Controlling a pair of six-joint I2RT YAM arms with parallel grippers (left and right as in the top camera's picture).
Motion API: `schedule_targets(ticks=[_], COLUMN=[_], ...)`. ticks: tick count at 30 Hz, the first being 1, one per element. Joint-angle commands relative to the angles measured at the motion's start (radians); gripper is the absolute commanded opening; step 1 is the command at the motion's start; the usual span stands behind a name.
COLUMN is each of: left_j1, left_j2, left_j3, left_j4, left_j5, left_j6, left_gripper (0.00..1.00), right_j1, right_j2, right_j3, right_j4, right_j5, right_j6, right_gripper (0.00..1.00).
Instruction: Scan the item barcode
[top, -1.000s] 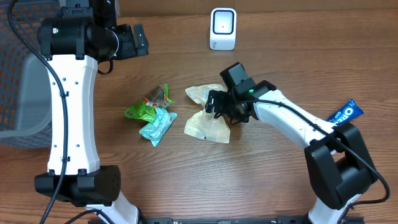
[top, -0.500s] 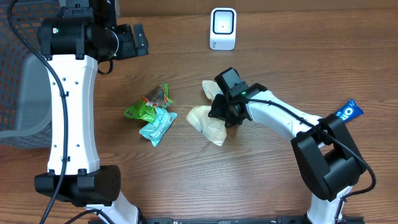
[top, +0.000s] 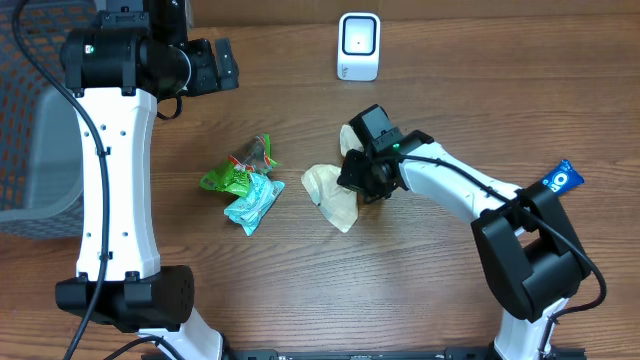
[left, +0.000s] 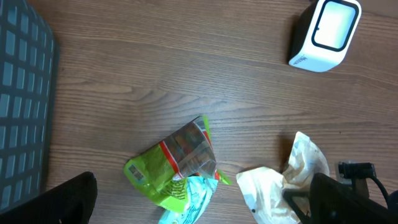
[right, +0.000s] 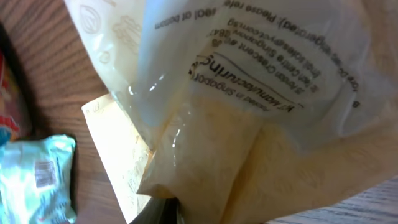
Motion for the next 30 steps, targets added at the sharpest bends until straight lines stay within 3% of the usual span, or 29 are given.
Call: schedule_targets(ticks=[1,10,16,20,26,30], left_j1=[0.000,0.000,0.000,0.000,0.000,0.000], left_j2=[-0.017,-0.017,-0.017,-0.017,-0.017,-0.017], left_j3=[0.002,0.002,0.002,0.002,0.002,0.002], left_j4=[0.003,0.003,0.003,0.003,0.003,0.003], left_j5=[0.006,0.006,0.006,0.006,0.006,0.006], left_j6=[-0.014,-0.014,-0.014,-0.014,-0.014,-0.014], left_gripper=[1.00,1.00,1.00,1.00,1.00,1.00], right_j1=[0.004,0.031,0.176,0.268,0.297,0.280], right_j2=[-0.059,-0.200,-0.294,-0.306,-0.306,-0.323], right_j3=[0.024,0.024,0.024,0.024,0.024,0.024], right_j4=[-0.008,-0.159,-0.151,-0.075,-0.042,-0.042], right_j5=[-0.042,0.160,0.656,0.782,0.780,0.615], right_j6=[-0.146,-0.396,-0.517,-0.623,-0.655,-0.632], right_gripper=[0.04,0.04,0.04,0.04,0.04,0.04])
